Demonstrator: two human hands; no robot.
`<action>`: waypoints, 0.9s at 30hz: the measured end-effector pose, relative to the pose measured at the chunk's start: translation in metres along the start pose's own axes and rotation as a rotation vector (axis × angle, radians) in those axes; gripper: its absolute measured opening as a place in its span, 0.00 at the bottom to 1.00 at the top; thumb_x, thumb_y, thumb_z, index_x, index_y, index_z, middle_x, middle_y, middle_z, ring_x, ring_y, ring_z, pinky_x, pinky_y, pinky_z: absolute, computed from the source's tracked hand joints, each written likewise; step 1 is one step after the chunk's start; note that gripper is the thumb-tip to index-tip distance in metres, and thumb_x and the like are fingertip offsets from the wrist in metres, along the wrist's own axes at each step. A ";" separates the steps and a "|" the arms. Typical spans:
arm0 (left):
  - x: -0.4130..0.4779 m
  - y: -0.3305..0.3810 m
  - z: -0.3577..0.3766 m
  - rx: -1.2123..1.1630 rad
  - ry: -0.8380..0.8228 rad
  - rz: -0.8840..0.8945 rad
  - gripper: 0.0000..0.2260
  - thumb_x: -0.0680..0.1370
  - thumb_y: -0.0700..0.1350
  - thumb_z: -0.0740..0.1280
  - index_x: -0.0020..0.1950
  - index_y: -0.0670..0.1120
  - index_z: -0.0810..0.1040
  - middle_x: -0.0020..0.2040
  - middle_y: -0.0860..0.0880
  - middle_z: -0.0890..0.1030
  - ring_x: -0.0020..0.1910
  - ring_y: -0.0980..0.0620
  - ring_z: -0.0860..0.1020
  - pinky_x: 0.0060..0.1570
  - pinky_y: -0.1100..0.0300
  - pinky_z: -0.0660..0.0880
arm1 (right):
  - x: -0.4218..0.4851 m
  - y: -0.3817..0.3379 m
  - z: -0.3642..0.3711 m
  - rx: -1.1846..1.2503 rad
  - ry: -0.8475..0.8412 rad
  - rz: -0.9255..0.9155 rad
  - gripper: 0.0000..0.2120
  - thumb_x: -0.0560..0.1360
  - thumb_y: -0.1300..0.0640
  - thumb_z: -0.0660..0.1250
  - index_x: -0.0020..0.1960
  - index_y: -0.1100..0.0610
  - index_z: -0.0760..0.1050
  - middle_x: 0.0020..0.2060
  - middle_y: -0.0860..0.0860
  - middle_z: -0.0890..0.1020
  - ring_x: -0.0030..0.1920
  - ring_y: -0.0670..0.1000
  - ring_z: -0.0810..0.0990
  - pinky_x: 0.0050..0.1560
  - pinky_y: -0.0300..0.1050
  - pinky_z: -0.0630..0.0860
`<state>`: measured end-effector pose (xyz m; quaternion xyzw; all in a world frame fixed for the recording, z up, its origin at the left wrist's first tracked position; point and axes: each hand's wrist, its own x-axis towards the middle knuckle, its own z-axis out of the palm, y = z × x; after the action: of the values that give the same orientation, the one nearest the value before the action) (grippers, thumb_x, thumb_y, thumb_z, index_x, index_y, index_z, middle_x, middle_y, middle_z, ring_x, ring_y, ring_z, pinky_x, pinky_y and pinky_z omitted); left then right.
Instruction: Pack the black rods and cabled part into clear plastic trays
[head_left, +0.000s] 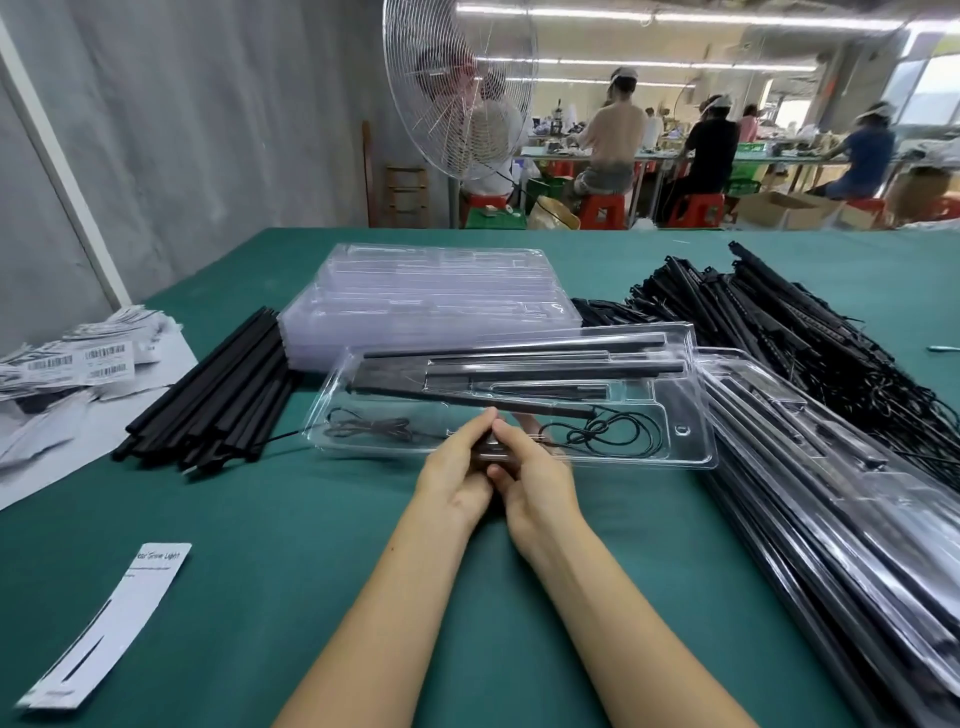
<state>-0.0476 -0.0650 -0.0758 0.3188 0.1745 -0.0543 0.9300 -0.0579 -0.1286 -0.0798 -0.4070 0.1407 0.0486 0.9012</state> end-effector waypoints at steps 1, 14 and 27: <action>0.001 0.001 -0.002 0.015 -0.016 -0.006 0.19 0.77 0.37 0.66 0.26 0.40 0.80 0.28 0.45 0.81 0.25 0.51 0.80 0.23 0.65 0.74 | 0.000 0.000 0.000 0.002 0.003 -0.002 0.13 0.72 0.67 0.67 0.56 0.60 0.75 0.33 0.51 0.80 0.28 0.45 0.79 0.25 0.34 0.68; 0.004 0.009 -0.010 0.173 -0.035 -0.089 0.05 0.76 0.39 0.68 0.40 0.39 0.78 0.34 0.44 0.82 0.29 0.50 0.80 0.24 0.65 0.72 | -0.001 0.003 -0.002 -0.053 -0.009 -0.057 0.09 0.72 0.68 0.67 0.42 0.55 0.78 0.31 0.48 0.81 0.31 0.45 0.78 0.30 0.36 0.67; 0.007 0.004 -0.007 0.156 0.100 0.011 0.07 0.73 0.35 0.70 0.35 0.40 0.77 0.26 0.46 0.79 0.22 0.53 0.77 0.20 0.67 0.69 | -0.003 0.004 -0.003 -0.063 -0.049 -0.098 0.09 0.72 0.69 0.67 0.41 0.56 0.77 0.29 0.47 0.82 0.29 0.43 0.79 0.30 0.35 0.71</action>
<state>-0.0425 -0.0572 -0.0808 0.3936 0.2144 -0.0467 0.8927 -0.0623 -0.1277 -0.0834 -0.4401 0.0969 0.0185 0.8925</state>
